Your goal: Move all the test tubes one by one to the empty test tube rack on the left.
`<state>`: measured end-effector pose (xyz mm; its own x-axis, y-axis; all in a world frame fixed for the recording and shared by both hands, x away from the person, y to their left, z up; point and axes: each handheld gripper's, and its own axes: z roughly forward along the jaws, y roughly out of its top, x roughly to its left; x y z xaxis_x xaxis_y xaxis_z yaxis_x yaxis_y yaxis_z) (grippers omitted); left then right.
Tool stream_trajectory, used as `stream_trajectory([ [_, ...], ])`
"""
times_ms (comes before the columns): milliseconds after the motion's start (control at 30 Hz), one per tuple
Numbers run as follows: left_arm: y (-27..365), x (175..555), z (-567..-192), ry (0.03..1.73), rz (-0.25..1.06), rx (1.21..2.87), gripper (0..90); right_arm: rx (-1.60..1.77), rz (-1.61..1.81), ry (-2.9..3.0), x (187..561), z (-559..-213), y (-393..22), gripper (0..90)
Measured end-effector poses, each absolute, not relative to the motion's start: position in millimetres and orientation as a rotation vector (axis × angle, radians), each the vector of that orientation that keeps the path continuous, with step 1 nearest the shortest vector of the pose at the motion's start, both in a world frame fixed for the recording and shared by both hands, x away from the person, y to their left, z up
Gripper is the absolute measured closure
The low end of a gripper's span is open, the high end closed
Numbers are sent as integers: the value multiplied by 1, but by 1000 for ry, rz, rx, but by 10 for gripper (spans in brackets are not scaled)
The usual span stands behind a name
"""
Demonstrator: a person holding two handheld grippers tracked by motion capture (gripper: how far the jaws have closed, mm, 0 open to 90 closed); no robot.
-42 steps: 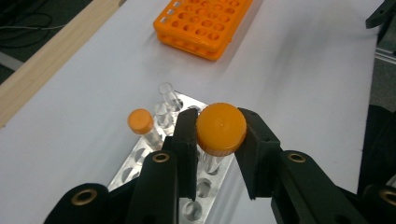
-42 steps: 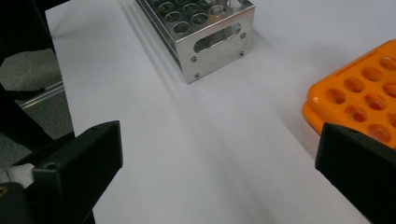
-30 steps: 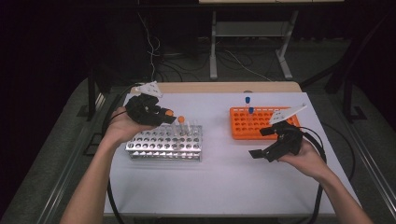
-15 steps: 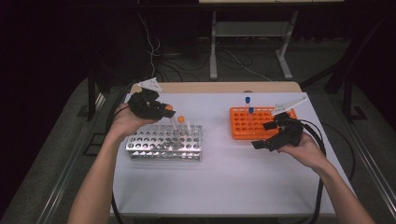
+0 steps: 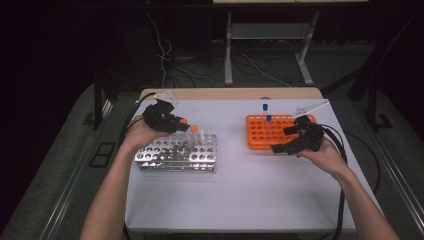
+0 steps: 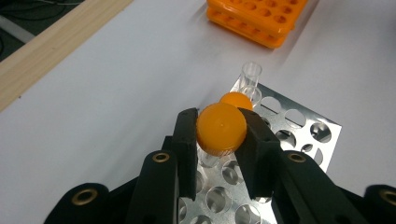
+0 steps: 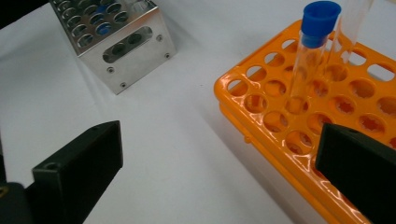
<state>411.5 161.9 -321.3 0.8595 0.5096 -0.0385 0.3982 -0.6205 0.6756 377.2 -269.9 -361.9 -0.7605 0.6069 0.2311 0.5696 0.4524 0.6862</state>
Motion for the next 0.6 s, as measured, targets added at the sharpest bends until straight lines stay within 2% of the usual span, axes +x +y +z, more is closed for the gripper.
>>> stream_trajectory([
  [200, 161, 413, -326, 679, 158, 2303, 667, 1084, 1220, 2615, 387, -368, -270, 3],
  [400, 163, 406, -318, 756, 153, 2268, 367, 1114, 1206, 2598, 398, -375, -269, 4],
  [533, 167, 398, -312, 796, 157, 2230, 253, 1128, 1197, 2581, 405, -380, -268, 4],
  [600, 170, 393, -310, 816, 146, 2213, 152, 1133, 1186, 2569, 408, -382, -268, 4],
])
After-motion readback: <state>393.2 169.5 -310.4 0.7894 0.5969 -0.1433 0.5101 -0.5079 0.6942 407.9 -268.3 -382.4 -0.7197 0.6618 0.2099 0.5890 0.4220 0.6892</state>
